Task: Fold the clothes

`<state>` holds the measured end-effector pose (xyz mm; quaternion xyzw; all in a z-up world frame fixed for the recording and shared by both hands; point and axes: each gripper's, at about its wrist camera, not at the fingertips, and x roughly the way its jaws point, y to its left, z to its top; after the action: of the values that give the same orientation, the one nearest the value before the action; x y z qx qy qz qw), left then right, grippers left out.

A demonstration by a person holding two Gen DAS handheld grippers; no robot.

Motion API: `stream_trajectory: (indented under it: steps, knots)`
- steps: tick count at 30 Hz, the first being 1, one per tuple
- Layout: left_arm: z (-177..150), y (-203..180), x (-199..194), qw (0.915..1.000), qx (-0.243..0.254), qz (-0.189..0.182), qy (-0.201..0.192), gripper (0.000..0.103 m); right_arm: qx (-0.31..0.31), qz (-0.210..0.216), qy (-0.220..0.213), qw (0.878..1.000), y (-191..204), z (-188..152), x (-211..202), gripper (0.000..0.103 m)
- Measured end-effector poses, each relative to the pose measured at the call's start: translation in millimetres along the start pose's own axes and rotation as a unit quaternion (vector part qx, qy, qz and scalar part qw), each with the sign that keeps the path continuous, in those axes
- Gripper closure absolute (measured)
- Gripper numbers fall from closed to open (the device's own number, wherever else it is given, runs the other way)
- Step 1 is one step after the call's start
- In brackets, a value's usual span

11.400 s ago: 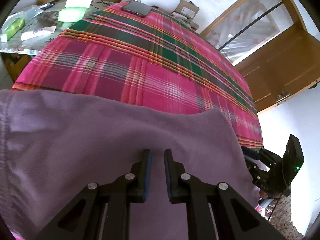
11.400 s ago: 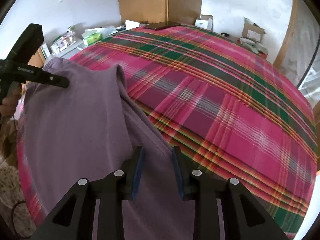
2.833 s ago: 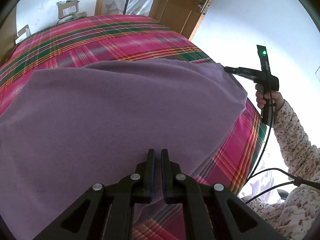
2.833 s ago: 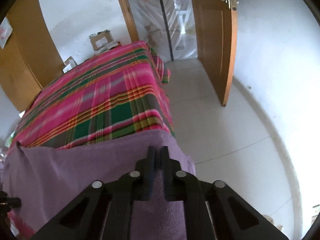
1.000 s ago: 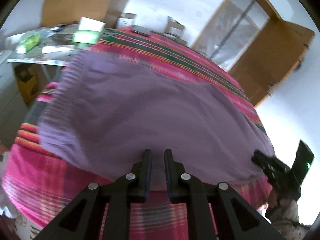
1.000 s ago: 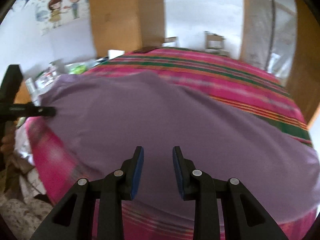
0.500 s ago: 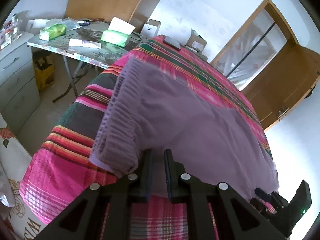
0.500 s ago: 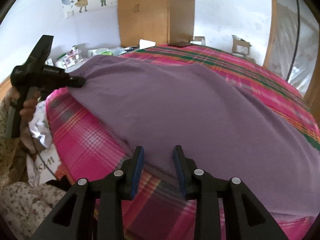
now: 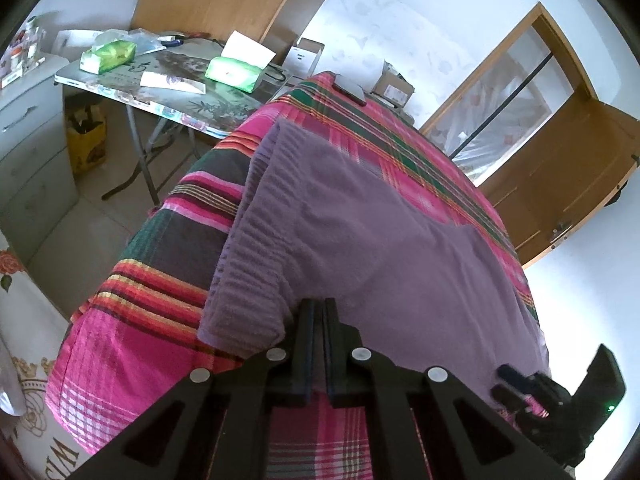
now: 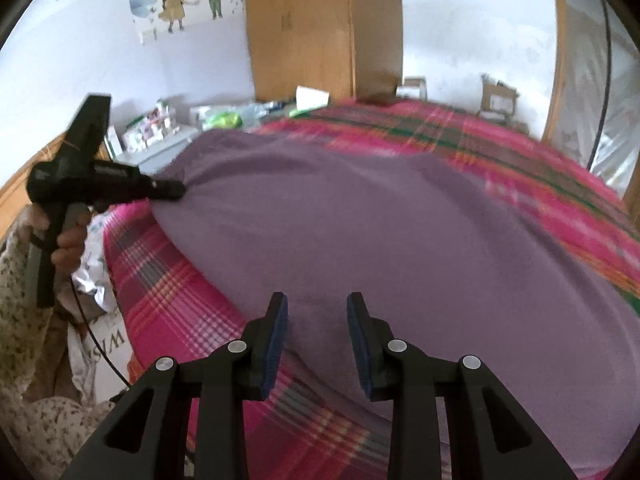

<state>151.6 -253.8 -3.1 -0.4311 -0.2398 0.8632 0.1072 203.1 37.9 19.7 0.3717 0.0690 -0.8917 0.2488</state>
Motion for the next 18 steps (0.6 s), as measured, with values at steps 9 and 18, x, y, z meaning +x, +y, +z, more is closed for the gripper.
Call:
stream_trajectory:
  steps: [9, 18]
  knots:
    - [7.6, -3.2, -1.3, 0.9998, 0.013, 0.010, -0.009, 0.100, -0.024, 0.019, -0.003, 1.000, 20.4, 4.8, 3.1, 0.070]
    - [20.3, 14.8, -11.9, 0.9992, -0.025, -0.003, -0.032, 0.100, -0.090, 0.054, -0.023, 0.994, 66.0, 31.9, 22.8, 0.070]
